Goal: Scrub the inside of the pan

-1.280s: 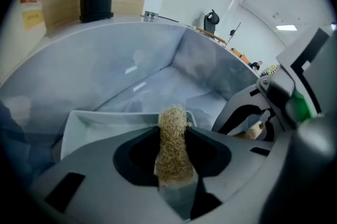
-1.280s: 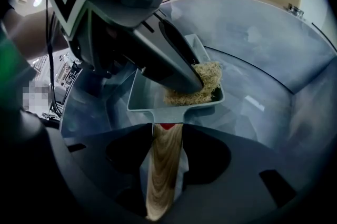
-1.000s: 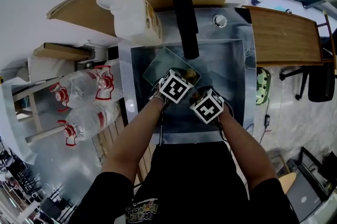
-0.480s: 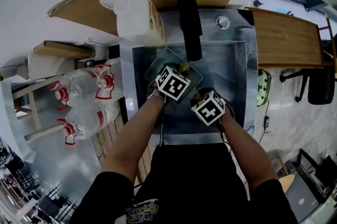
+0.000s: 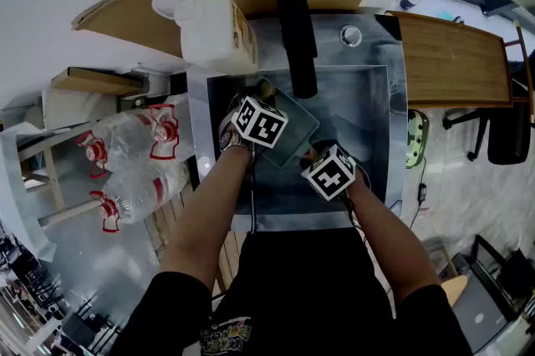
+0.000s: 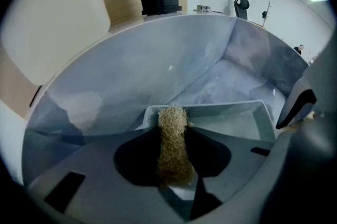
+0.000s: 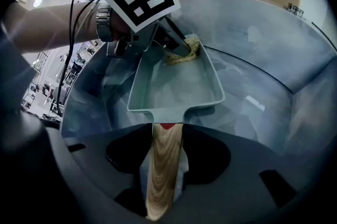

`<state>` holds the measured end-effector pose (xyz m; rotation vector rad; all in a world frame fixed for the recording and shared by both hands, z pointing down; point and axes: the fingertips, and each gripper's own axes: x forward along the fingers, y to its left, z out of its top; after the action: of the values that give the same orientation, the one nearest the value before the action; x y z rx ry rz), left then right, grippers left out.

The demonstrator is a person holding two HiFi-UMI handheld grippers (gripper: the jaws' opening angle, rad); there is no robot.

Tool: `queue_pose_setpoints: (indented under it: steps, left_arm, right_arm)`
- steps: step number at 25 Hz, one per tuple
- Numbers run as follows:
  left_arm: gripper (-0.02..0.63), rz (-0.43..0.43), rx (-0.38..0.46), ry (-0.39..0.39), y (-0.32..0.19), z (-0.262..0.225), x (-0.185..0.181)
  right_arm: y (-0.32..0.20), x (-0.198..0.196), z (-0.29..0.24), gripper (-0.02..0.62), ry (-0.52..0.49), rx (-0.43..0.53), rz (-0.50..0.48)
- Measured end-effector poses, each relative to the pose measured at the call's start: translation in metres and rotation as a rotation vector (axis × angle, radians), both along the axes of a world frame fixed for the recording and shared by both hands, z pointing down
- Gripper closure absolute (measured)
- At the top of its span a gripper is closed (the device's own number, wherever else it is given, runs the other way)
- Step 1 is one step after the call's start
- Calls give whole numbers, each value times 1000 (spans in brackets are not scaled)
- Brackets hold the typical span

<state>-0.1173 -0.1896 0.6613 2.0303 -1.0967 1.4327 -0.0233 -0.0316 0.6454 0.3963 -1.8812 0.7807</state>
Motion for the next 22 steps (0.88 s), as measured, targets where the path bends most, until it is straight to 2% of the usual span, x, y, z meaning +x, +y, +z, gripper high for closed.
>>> queue_pose_setpoints:
  steps: [11,22]
  left_arm:
    - [463,29,47,-101,-3,0,-3]
    - [463,-15,100,-123,-6,-15,-11]
  right_arm:
    - [0,0,0,410,1,-10,4]
    - [0,0,2,410,1,-28,25]
